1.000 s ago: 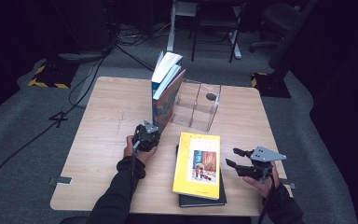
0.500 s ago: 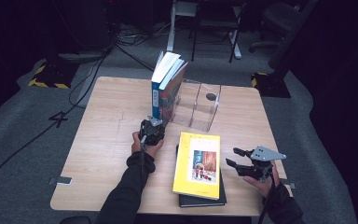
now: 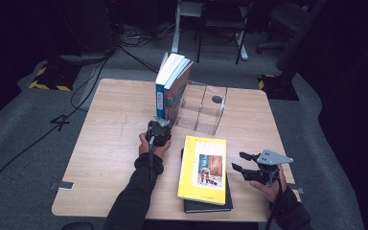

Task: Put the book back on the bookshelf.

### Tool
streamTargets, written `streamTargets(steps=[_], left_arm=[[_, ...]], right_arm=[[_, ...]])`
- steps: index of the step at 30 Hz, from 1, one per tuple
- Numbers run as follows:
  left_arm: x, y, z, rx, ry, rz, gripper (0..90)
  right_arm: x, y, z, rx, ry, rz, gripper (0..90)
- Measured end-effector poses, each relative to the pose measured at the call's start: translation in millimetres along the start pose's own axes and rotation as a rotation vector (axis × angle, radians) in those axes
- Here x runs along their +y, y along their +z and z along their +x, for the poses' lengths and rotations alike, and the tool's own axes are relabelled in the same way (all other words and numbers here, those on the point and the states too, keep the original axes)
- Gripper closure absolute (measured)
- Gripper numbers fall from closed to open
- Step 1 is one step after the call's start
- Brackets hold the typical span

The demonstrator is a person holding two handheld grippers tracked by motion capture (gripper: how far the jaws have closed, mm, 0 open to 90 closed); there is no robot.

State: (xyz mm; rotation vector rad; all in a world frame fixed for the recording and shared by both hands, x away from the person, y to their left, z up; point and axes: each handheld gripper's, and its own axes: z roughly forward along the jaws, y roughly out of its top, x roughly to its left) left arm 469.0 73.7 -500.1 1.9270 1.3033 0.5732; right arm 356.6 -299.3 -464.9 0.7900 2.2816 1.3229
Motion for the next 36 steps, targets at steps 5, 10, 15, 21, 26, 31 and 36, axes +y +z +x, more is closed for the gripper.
streamTargets(steps=[5,10,15,21,26,31,36], left_arm=[[-3.4,-7.5,2.4,-0.027,0.006,-0.026,70.5],[-5.7,-25.2,4.0,-0.04,0.043,-0.095,73.3],[1.3,-26.9,6.4,-0.045,0.05,-0.116,74.6],[10.3,-21.7,6.0,-0.039,0.037,-0.113,72.9],[14.8,-17.7,4.9,-0.038,0.042,-0.107,73.1],[19.2,-13.6,5.0,-0.041,0.029,-0.103,73.2],[22.2,-11.2,5.9,-0.039,0.029,-0.096,73.1]], right_arm=[[-0.6,-0.4,0.1,0.0,0.0,0.0,43.5],[-0.7,-0.5,-0.2,-0.003,0.001,-0.001,43.5],[0.4,0.6,1.7,-0.002,-0.004,0.001,43.5],[-0.7,-0.2,0.6,-0.002,-0.003,0.001,43.5],[-0.4,-1.4,0.3,-0.006,-0.001,-0.002,43.6],[-0.3,-0.6,0.5,-0.007,-0.006,0.003,43.6],[-0.5,-0.5,0.4,-0.009,-0.007,0.006,43.6]])
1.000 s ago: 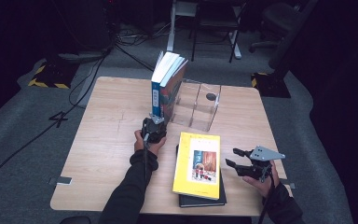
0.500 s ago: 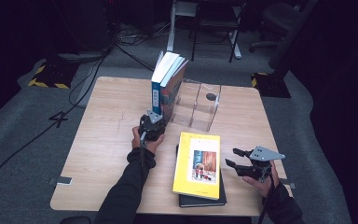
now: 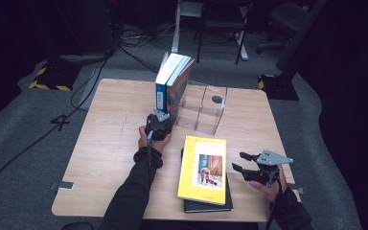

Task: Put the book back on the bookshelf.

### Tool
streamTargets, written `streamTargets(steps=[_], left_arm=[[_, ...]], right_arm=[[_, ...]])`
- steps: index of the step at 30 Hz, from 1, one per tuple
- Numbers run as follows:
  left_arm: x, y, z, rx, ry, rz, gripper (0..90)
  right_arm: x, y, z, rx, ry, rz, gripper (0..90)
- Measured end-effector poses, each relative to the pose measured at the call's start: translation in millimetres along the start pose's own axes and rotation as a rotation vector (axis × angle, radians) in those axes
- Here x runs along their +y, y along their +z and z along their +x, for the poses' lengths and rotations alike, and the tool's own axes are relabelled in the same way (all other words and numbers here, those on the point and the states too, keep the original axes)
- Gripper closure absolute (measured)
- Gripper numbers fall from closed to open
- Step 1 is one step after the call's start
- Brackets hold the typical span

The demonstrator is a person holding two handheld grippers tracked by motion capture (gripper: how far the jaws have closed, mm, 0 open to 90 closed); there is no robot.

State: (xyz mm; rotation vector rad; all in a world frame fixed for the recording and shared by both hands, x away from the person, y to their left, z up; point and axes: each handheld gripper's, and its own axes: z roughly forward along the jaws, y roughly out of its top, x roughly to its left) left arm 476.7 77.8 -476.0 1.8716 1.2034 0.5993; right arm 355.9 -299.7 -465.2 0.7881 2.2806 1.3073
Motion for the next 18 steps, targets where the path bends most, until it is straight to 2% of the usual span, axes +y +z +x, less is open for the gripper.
streamTargets(steps=[4,9,12,13,18], left_arm=[[-2.1,-2.4,0.3,-0.016,-0.001,0.001,72.0],[-3.7,-12.4,0.1,-0.031,0.045,0.01,69.2],[-7.5,-22.6,-1.9,-0.07,0.096,0.026,71.6],[-7.5,-22.6,-1.9,-0.07,0.096,0.026,71.6],[-17.3,-41.5,-6.2,-0.117,0.193,0.063,69.7]], right_arm=[[0.2,-1.1,0.5,-0.004,-0.003,0.001,43.6],[0.2,-1.1,0.3,-0.005,-0.002,0.006,43.6],[1.0,-1.1,1.6,-0.006,-0.011,0.007,43.6],[1.0,-1.1,1.6,-0.006,-0.011,0.007,43.6],[1.6,-1.6,2.9,-0.002,-0.015,0.017,43.6]])
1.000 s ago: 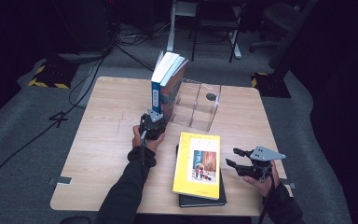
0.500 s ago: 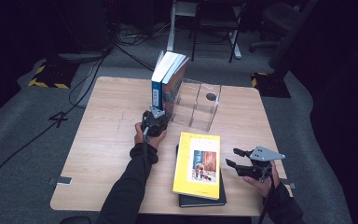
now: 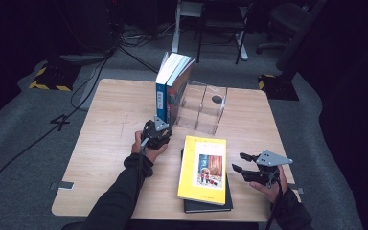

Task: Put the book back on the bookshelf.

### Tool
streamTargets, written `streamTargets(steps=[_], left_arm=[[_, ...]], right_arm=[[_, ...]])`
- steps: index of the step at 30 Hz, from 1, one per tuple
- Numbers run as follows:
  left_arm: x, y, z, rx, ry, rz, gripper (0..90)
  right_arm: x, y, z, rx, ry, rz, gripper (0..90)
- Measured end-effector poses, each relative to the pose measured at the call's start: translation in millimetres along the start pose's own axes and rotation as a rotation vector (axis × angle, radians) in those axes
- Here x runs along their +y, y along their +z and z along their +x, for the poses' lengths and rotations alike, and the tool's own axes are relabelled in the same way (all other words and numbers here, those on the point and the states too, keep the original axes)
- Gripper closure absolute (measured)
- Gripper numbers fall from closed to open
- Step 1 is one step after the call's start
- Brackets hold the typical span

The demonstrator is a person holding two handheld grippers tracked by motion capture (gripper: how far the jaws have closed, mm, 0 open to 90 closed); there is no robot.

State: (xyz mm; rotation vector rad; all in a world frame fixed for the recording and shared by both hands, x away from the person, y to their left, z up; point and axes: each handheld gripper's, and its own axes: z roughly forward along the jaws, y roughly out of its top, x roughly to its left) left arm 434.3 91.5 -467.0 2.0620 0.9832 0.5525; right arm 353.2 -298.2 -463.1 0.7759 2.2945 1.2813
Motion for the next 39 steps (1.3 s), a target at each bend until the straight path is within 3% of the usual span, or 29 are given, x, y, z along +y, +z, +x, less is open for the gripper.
streamTargets(steps=[6,14,20,21,26,30,31,39], left_arm=[[-20.7,-21.4,-7.1,-0.083,0.074,0.04,60.9],[-50.1,-54.5,-13.9,-0.189,0.146,0.06,44.9],[-75.7,-75.4,-23.3,-0.258,0.169,0.083,37.2],[-83.4,-79.3,-27.7,-0.284,0.176,0.111,35.4],[-95.8,-84.7,-36.7,-0.307,0.197,0.139,27.3],[-98.5,-81.7,-38.6,-0.311,0.206,0.147,24.7],[-98.5,-81.7,-38.6,-0.311,0.206,0.147,24.6],[-96.9,-73.4,-42.5,-0.315,0.214,0.153,23.1]], right_arm=[[5.1,-1.3,6.3,0.021,-0.018,0.011,42.5],[16.2,-2.8,25.9,0.091,-0.013,0.064,35.3],[23.5,-6.6,41.3,0.163,0.02,0.09,31.9],[24.1,-6.8,43.7,0.173,0.02,0.101,31.6],[26.3,-2.6,52.7,0.197,0.034,0.171,30.7],[23.7,7.0,51.9,0.2,0.049,0.248,26.9],[22.8,9.8,48.8,0.22,0.076,0.255,26.1],[24.7,22.1,38.5,0.276,0.106,0.293,18.4]])
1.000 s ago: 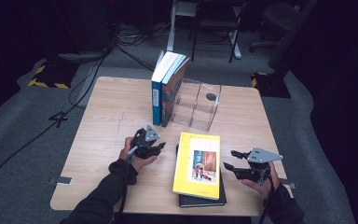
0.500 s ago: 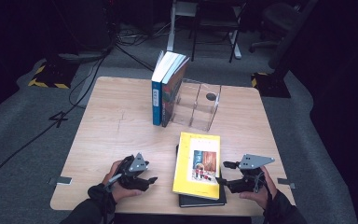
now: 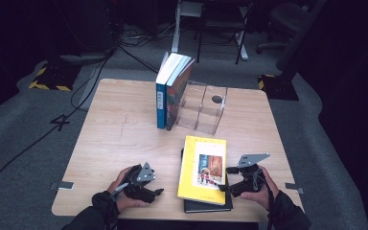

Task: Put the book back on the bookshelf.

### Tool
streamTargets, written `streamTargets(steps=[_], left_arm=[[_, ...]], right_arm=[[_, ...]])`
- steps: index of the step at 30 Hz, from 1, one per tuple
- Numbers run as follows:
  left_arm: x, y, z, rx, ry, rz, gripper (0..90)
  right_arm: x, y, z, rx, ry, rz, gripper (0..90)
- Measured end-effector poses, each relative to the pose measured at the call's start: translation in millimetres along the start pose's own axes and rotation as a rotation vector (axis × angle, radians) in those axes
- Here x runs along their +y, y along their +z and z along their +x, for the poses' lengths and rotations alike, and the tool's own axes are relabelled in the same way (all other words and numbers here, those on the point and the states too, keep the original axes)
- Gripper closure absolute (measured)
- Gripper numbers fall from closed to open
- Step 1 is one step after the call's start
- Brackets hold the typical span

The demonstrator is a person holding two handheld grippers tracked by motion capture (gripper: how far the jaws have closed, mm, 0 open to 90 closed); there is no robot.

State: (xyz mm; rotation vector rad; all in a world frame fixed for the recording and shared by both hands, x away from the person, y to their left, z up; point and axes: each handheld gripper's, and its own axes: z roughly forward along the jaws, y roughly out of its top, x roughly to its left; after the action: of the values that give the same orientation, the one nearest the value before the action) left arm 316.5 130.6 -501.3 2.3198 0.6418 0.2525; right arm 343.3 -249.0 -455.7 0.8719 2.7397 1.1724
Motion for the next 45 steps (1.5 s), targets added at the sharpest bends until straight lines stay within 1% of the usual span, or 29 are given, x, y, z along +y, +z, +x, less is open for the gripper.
streamTargets(steps=[2,3,4,6,8,10,14,17,20,21,23,25,27,30,32,35,36,37,38,40,42,43,44,45], left_arm=[[0.2,1.8,1.0,-0.01,-0.007,-0.007,23.1],[-0.1,3.0,1.7,-0.014,-0.01,-0.012,22.0],[-0.1,4.0,2.6,-0.017,-0.003,-0.018,20.3],[1.2,5.7,3.7,-0.018,-0.003,-0.017,18.3],[1.9,6.6,4.0,-0.02,-0.007,-0.018,17.8],[2.7,7.0,4.9,-0.022,0.001,-0.015,17.6],[3.5,7.9,4.8,-0.02,-0.002,-0.017,17.7],[3.9,8.4,4.7,-0.021,-0.005,-0.018,17.7],[4.4,8.8,4.9,-0.021,-0.002,-0.018,17.7],[4.4,8.8,4.9,-0.021,-0.001,-0.018,17.7],[4.5,8.9,5.0,-0.021,-0.001,-0.017,17.7],[4.6,9.0,4.7,-0.02,-0.004,-0.018,17.7],[4.7,9.1,4.7,-0.02,-0.004,-0.018,17.7],[5.3,9.3,5.1,-0.017,-0.004,-0.014,17.7],[6.4,10.5,5.4,-0.016,-0.007,-0.016,17.7],[8.2,12.1,6.5,-0.012,-0.011,-0.017,17.7],[8.2,12.1,6.5,-0.012,-0.011,-0.017,17.7],[9.3,13.1,7.1,-0.009,-0.014,-0.017,17.7],[10.9,14.5,7.9,-0.005,-0.02,-0.016,17.7],[13.5,16.4,9.8,0.002,-0.024,-0.016,18.0],[17.9,19.4,13.2,0.007,-0.03,-0.017,20.2],[17.9,19.4,13.2,0.007,-0.03,-0.017,21.8],[21.3,21.0,17.1,0.016,-0.044,-0.029,21.8],[23.9,21.9,20.7,0.022,-0.046,-0.034,22.4]], right_arm=[[2.6,1.4,-1.6,0.005,-0.012,0.004,18.9],[4.3,2.5,-2.1,0.008,-0.007,0.012,18.6],[5.7,3.2,-2.2,0.0,-0.011,0.011,18.6],[8.1,3.8,-2.5,-0.004,-0.02,0.018,18.6],[9.4,4.2,-3.4,-0.009,-0.031,0.015,18.8],[10.9,4.9,-4.2,-0.015,-0.036,0.012,19.0],[14.8,5.4,-4.9,-0.027,-0.052,0.004,19.9],[17.1,5.8,-5.7,-0.026,-0.061,0.001,20.6],[21.3,6.5,-6.5,-0.032,-0.068,-0.024,24.2],[24.9,5.6,-6.6,-0.03,-0.064,-0.049,28.4],[28.0,5.3,-5.8,-0.021,-0.072,-0.074,30.0],[29.4,6.4,-5.7,-0.019,-0.071,-0.074,30.9],[31.5,11.0,-6.1,-0.007,-0.08,-0.069,32.2],[33.8,16.3,-8.9,0.012,-0.069,-0.083,37.7],[35.2,20.5,-9.8,0.032,-0.065,-0.091,42.9],[36.9,24.2,-12.5,0.059,-0.061,-0.106,54.3],[36.9,24.2,-12.5,0.059,-0.061,-0.106,54.3],[37.0,25.2,-15.2,0.068,-0.051,-0.124,62.9],[36.9,24.9,-16.4,0.075,-0.051,-0.139,65.6],[36.8,25.1,-17.9,0.085,-0.049,-0.151,69.1],[36.9,25.6,-16.8,0.082,-0.063,-0.166,72.8],[36.9,25.6,-16.8,0.082,-0.063,-0.166,72.8],[37.0,25.5,-16.1,0.085,-0.065,-0.176,73.6],[36.9,25.8,-14.3,0.084,-0.075,-0.187,75.1]])
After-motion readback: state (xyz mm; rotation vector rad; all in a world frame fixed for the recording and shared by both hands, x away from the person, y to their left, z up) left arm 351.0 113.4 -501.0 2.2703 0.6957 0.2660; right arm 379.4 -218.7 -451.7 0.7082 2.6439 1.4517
